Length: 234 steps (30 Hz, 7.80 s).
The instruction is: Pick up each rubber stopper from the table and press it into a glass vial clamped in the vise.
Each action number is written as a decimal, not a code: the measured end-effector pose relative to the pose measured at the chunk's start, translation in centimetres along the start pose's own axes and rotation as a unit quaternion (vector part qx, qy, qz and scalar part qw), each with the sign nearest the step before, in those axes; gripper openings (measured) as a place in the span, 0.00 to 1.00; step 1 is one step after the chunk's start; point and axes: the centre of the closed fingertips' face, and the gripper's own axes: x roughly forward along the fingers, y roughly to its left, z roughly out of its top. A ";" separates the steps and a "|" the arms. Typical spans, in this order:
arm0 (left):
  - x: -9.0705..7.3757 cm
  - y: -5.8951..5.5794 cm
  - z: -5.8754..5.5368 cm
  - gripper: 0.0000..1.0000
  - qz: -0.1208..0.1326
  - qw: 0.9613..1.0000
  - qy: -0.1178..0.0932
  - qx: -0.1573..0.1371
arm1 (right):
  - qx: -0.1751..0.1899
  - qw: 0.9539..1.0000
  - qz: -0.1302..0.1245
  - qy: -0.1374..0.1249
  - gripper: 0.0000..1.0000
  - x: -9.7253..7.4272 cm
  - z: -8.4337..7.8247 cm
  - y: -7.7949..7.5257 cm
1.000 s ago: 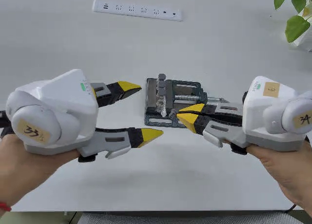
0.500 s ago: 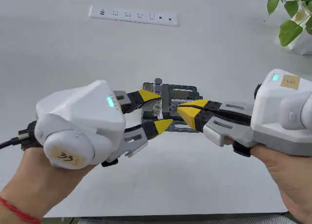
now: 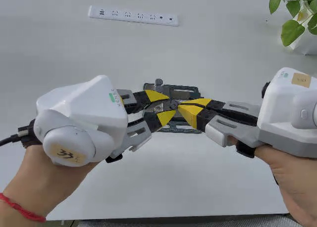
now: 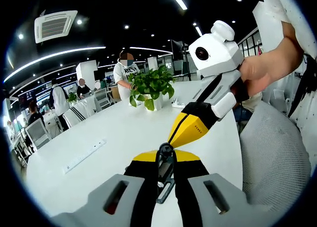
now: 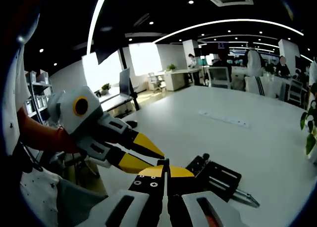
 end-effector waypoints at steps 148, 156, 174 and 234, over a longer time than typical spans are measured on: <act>-7.4 -2.2 10.1 0.05 -0.262 0.908 -0.219 -0.242 | -0.117 0.942 0.309 -0.068 0.05 -6.5 7.6 7.2; -7.1 -1.9 8.6 0.14 -0.235 0.923 -0.195 -0.233 | -0.112 0.947 0.298 -0.051 0.06 -6.0 8.1 6.7; -5.3 0.2 0.5 0.53 -0.131 0.976 -0.073 -0.158 | -0.129 0.969 0.178 0.112 0.06 0.1 4.7 1.1; -3.0 0.1 -8.9 0.97 -0.104 0.990 0.027 -0.091 | -0.268 0.874 0.123 0.387 0.06 9.6 -7.0 -5.8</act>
